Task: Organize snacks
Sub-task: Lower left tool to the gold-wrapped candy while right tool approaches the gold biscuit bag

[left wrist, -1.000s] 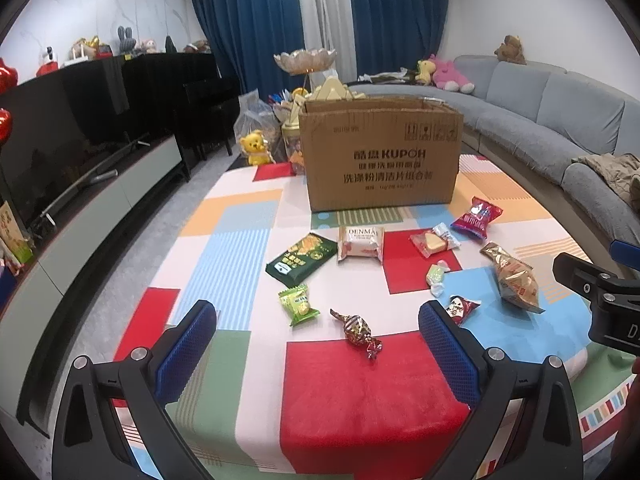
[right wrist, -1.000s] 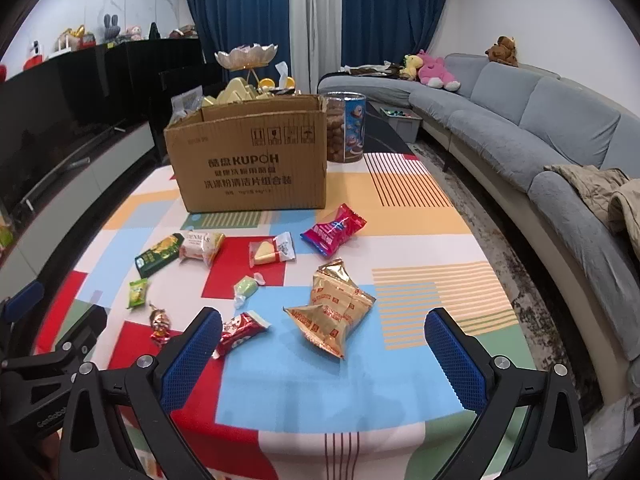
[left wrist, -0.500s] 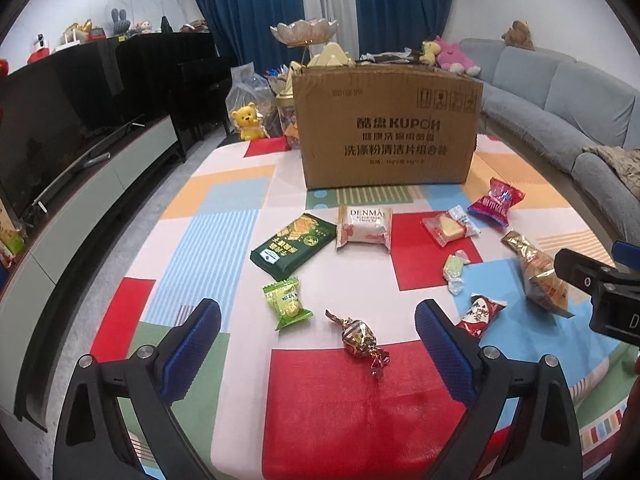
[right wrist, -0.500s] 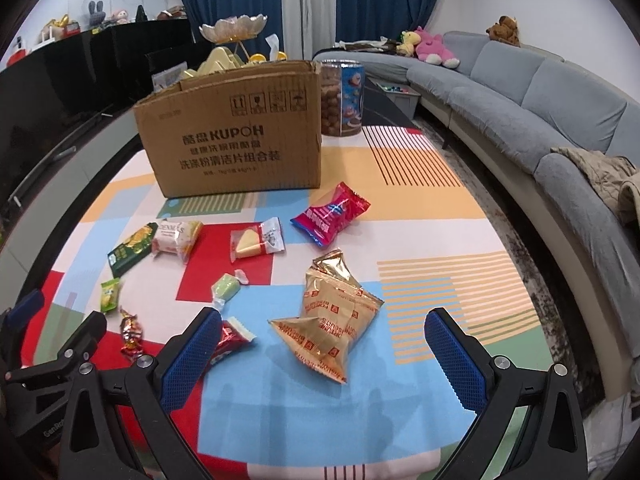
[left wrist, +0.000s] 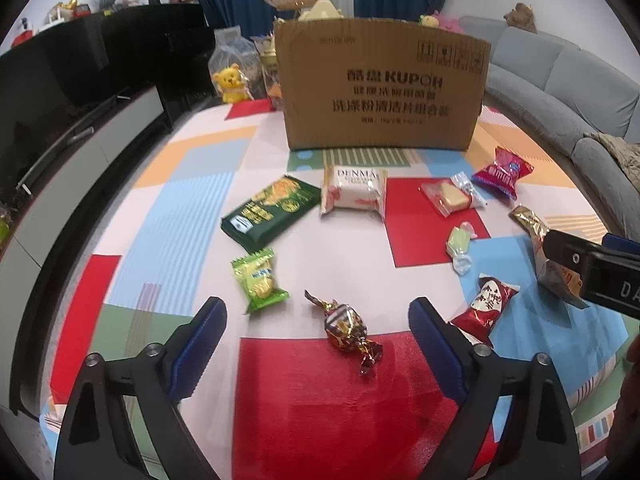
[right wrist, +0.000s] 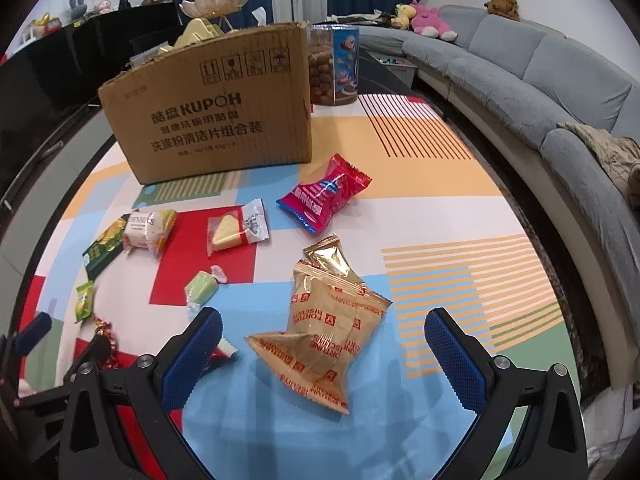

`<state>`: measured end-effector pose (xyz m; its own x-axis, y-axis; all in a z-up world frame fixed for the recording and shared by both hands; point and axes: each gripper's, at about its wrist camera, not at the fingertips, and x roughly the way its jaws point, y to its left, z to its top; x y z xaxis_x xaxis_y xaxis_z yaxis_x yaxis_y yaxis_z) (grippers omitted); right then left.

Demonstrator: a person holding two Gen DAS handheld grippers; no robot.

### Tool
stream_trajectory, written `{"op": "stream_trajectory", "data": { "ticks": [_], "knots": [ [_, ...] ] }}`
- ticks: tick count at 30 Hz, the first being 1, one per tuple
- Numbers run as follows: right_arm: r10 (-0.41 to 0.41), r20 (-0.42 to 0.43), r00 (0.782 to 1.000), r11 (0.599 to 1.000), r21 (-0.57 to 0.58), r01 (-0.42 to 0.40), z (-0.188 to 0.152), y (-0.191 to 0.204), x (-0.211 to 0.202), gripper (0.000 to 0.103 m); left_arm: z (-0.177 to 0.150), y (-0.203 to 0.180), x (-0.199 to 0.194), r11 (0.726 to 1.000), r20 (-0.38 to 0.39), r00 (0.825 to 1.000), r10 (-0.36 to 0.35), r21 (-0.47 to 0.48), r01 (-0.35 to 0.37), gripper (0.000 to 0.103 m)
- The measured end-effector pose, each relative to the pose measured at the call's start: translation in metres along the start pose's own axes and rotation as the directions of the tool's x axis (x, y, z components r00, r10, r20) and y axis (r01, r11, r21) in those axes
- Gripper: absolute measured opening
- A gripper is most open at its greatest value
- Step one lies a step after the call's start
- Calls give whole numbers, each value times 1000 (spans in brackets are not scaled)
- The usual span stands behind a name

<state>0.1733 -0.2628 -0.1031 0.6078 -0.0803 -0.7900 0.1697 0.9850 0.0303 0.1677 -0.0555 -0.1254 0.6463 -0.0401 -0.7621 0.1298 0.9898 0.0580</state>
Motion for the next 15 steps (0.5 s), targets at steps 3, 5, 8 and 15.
{"op": "stream_trajectory", "data": {
  "ticks": [3,5,8,15],
  "knots": [
    [-8,-17,1000,1000,8,8,1,-1,7,103,-1,-2,5,1000,-17,1000,-12,6,13,84],
    [-12,-26,1000,1000,16,13,2,-3,11,103,-2,-4,8,1000,-25,1000,-17,11,18,82],
    [-17,-42,999,1000,24,18,1,-6,18,102,-4,-6,10,999,-32,999,-27,20,28,78],
    [0,-72,997,999,38,3,-3,-7,29,94,-5,-9,15,998,-46,997,-59,24,60,63]
  ]
}}
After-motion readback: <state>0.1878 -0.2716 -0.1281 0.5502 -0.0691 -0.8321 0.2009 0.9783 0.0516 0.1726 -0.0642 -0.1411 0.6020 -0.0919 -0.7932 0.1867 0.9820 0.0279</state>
